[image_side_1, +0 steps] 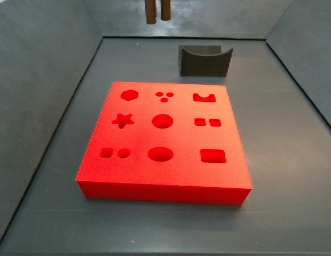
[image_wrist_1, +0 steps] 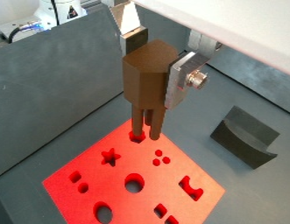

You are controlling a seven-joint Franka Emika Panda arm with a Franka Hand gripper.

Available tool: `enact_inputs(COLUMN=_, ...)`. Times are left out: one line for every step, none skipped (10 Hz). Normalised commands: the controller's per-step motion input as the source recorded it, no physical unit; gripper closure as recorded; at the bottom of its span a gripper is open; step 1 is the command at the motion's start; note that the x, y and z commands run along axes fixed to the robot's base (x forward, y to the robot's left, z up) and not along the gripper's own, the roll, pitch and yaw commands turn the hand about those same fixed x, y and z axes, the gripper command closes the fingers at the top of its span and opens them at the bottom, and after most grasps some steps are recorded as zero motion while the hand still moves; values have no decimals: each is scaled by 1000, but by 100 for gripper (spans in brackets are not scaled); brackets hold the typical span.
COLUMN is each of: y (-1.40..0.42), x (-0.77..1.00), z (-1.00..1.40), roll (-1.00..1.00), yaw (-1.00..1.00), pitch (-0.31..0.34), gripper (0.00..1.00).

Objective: Insert the 3 prong object.

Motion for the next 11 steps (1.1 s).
enact_inputs(y=0, x=34, z=-149, roll=0, yaw=0, pitch=50, gripper=100)
enact_inputs(y=151, x=374, z=-260, roll=39, yaw=169, pitch=40, gripper=100)
enact_inputs(y=103, x=211, z=-503, roll=24, yaw=757, pitch=0, gripper=100)
enact_inputs(y=0, x=0, z=-529, roll=0, yaw=1000, pitch=0, gripper=100)
enact_inputs(y=0, x=0, z=-520, roll=0, yaw=1000, pitch=0, gripper=100)
enact_inputs(y=0, x=0, z=-523, roll=0, yaw=1000, pitch=0, gripper=100)
enact_inputs(y=0, x=0, z=-526, roll=0, yaw=1000, pitch=0, gripper=100)
enact_inputs(y=0, x=0, z=-517, roll=1, yaw=1000, pitch=0, gripper=100)
enact_inputs(y=0, x=63, z=-406, roll=61, yaw=954, pitch=0, gripper=100)
enact_inputs(y=149, x=649, z=-77, roll=154, yaw=434, pitch=70, gripper=100)
enact_inputs(y=191, x=929, z=-120, roll=221, yaw=177, pitch=114, gripper=100)
